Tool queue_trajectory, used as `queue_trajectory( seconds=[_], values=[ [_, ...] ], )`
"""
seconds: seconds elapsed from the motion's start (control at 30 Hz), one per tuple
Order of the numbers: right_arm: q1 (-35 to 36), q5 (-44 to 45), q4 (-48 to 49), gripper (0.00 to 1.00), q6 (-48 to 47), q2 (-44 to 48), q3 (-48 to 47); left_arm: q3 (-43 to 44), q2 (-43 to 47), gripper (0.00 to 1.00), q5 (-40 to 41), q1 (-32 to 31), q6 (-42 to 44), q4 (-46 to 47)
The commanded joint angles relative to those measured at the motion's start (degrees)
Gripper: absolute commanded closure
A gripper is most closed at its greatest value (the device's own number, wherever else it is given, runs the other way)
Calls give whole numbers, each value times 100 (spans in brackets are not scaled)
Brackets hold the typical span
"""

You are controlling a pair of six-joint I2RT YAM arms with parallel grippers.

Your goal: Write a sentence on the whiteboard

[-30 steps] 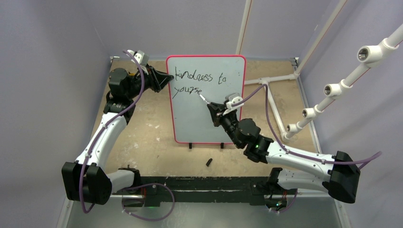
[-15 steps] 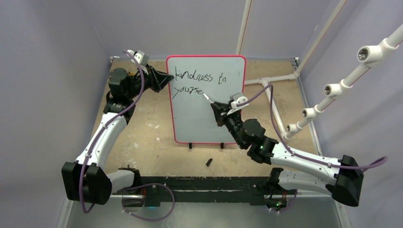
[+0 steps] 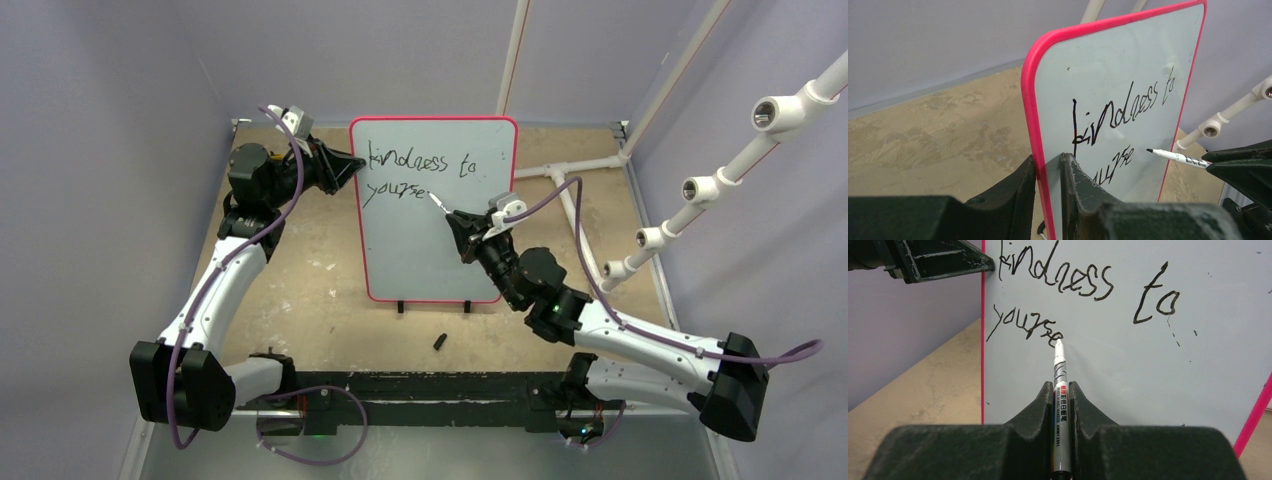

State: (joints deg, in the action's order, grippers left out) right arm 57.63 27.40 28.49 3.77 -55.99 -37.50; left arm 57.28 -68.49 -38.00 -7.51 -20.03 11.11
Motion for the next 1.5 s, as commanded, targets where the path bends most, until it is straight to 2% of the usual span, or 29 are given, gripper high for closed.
queue_trajectory(
  seconds=[0.0,0.47,1.0,1.47],
  values=[
    [-147,-192,199,100,-124,-21,-331,-76,2,100,3,-14,33,-75],
    [-356,-275,351,100,-266,-280,-478,-76,-33,100,-27,-14,34,-67],
    [-357,-282,-93,100,329,-155,-57,-72,-30,100,-41,-14,24,-63],
    [-354,-258,-300,100,466,-27,59,-72,-42,100,-37,-14,26,-58]
  ],
)
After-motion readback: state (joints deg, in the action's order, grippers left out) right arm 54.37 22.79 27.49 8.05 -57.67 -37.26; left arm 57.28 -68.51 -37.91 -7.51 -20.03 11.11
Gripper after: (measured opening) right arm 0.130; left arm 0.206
